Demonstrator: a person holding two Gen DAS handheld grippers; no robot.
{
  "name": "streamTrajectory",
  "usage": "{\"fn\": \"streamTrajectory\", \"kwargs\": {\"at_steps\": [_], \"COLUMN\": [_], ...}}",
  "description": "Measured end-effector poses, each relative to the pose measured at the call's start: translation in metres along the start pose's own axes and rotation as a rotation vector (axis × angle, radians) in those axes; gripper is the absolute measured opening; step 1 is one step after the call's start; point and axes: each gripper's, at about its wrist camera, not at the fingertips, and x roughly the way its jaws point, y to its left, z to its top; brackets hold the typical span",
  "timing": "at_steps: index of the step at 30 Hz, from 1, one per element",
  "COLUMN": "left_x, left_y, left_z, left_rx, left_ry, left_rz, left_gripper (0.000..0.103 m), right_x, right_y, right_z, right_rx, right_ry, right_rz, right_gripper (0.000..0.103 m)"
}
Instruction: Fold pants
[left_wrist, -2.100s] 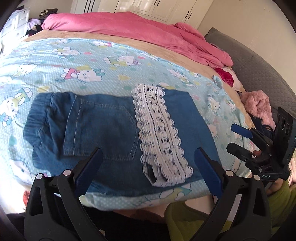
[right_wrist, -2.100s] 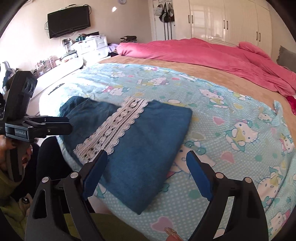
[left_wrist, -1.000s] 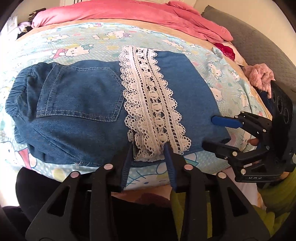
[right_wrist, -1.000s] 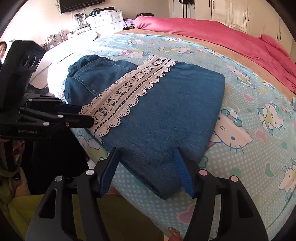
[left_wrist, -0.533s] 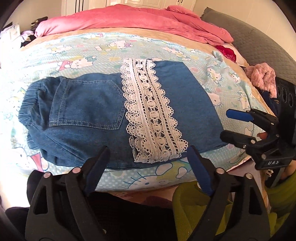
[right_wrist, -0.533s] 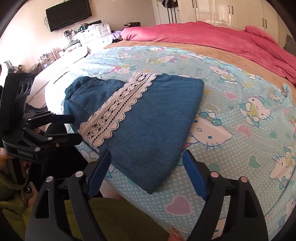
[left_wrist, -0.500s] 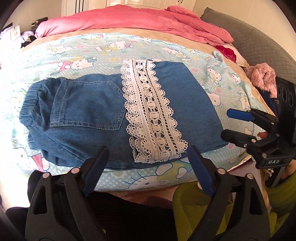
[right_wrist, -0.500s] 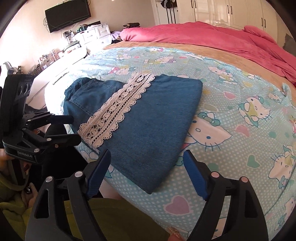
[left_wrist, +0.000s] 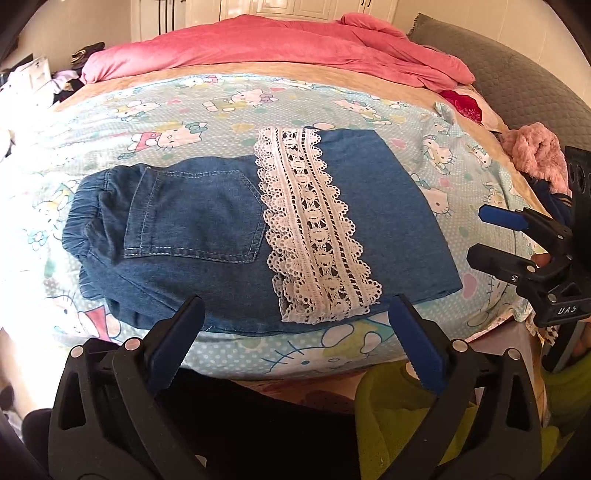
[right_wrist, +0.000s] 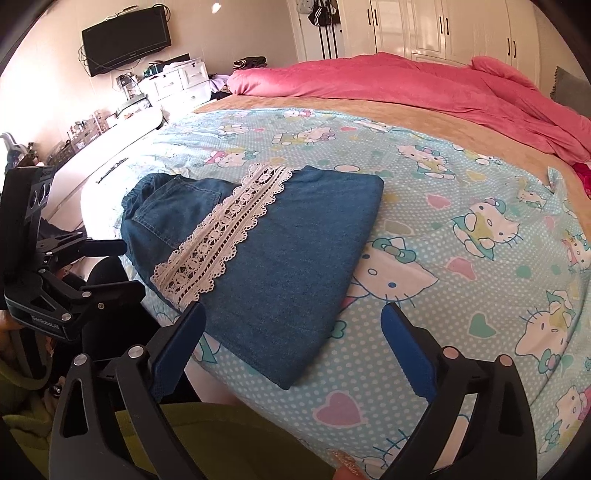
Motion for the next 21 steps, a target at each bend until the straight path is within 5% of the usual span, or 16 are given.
{"fn": "streamTrajectory", "kwargs": {"at_steps": [10, 21], "left_x": [-0.02, -0.03], "left_y": [0.026, 0.099], "left_z": [0.003, -0.002], "left_rx": [-0.059, -0.249], "left_ry": [-0.049, -0.073], "left_rz": [0.019, 0.083], "left_gripper": [0.093, 0.093], "right_x": [-0.01, 0.015], "right_y": [0.005, 0.045], "right_z": [0.023, 0.089], "right_rx": [-0.024, -0.093], "right_ry": [-0.051, -0.046], "right_rz": [0.008, 0.162], "right_gripper": [0.096, 0.097]}}
